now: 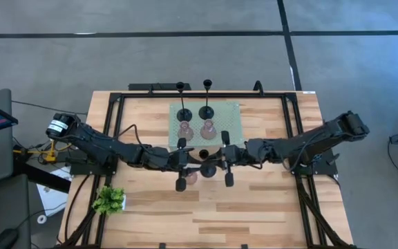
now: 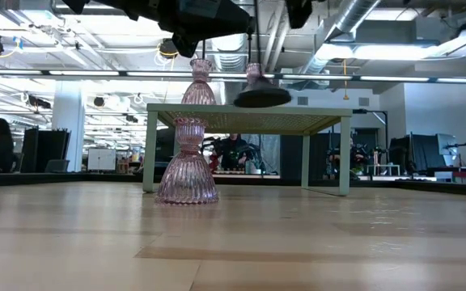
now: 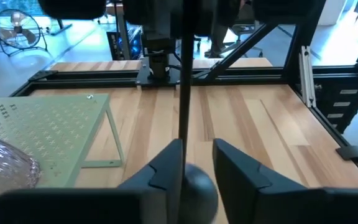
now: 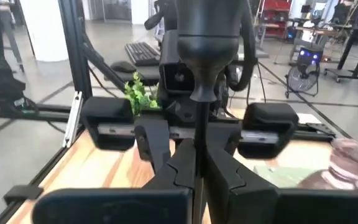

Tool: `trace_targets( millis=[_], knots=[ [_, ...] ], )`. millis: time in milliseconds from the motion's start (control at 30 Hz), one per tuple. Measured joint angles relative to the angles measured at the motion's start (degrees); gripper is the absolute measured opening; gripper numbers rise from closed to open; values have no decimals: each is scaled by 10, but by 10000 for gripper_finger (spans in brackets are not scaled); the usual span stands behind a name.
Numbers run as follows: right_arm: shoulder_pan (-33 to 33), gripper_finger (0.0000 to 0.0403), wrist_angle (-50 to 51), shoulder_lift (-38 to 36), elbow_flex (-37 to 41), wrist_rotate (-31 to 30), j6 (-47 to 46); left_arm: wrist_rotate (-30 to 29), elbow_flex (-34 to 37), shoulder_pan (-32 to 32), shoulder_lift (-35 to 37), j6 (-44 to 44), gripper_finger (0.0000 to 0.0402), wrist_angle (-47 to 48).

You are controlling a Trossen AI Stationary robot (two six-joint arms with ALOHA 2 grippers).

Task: Pick & Place candle stick holders
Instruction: Put the black candle holder on the shelf

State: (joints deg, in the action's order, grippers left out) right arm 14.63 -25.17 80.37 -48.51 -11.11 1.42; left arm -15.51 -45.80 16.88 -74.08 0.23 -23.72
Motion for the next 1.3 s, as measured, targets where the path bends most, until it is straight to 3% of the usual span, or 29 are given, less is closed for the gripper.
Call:
trace_targets(
  millis=[167,300,467,667,867,1000,1300],
  knots=[
    [14,1,86,-48,0,-36,-14,0,0,1,8,0,121,11],
    [21,1,152,-84,0,-55,-37,13,0,15,57,0,132,62],
    [28,0,188,-127,0,-56,-42,14,0,45,141,-7,123,150],
    [1,0,237,-184,2,-86,-23,15,36,86,213,-10,100,157],
    [-55,0,235,-227,16,-52,-1,11,69,137,248,-11,79,157],
    [-114,0,221,-247,35,-31,25,-35,73,169,250,-3,61,156],
    [-292,0,145,-249,57,128,37,-85,73,195,249,0,30,156]
  ],
)
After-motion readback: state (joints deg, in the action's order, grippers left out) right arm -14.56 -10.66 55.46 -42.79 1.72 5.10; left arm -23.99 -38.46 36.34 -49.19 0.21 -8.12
